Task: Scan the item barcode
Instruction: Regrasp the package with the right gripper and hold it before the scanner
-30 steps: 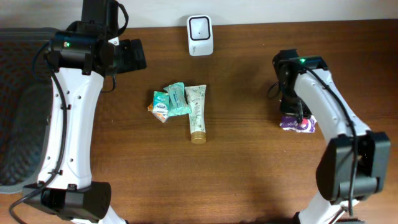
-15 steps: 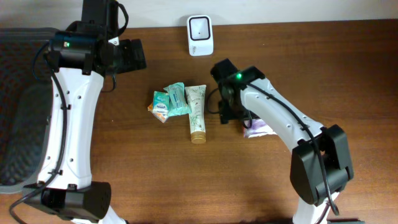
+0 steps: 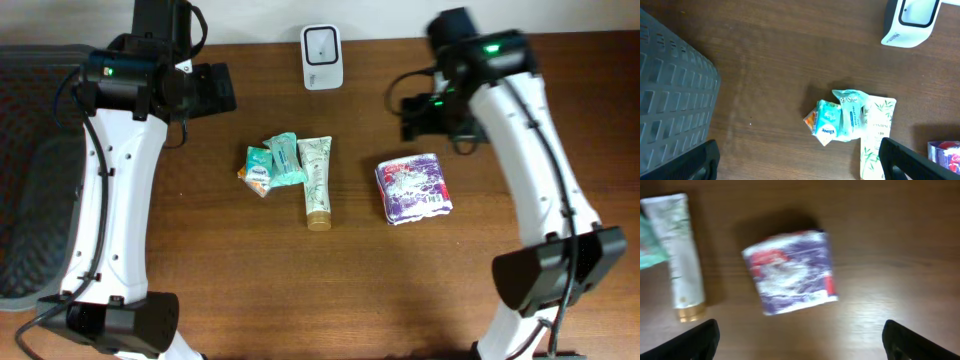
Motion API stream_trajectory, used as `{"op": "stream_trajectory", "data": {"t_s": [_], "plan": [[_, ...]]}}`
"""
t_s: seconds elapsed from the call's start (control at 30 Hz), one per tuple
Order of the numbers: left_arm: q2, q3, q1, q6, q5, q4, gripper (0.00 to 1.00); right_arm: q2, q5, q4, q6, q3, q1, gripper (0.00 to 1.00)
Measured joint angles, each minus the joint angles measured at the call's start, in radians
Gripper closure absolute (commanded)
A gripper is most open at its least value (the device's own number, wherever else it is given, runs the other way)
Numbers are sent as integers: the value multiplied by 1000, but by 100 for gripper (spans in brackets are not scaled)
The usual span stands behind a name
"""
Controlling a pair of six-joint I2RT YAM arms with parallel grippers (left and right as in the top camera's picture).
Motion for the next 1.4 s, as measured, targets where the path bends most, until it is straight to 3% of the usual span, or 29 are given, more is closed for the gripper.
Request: {"op": "stream_trajectory", "data": {"t_s": [0.13, 0.33, 0.53, 0.63, 0.73, 0.8, 0.9, 1.07, 1.2, 1.4], "plan": [[0, 0, 0, 0, 0, 0, 1, 0, -105, 13, -160, -32, -166, 1], [0, 0, 0, 0, 0, 0, 1, 0, -500, 222, -434, -357, -388, 2], [0, 0, 0, 0, 0, 0, 1, 5, -723, 607, -484, -699, -410, 11], [0, 0, 0, 0, 0, 0, 1, 3, -761, 735, -476, -799, -410, 25], [0, 0, 0, 0, 0, 0, 1, 3, -789, 825, -442, -871, -410, 27], [0, 0, 0, 0, 0, 0, 1, 3, -818, 859, -433, -912, -406, 44], [0, 0, 0, 0, 0, 0, 1, 3, -838, 887, -426, -927, -367, 95], [0, 0, 0, 0, 0, 0, 1, 3, -879, 907, -369, -927, -261, 96], [0, 0, 0, 0, 0, 0, 1, -6, -1023, 901, -314, -900, -258, 96], [0, 0, 0, 0, 0, 0, 1, -107, -1080, 924, -188, -787, -258, 96]]}}
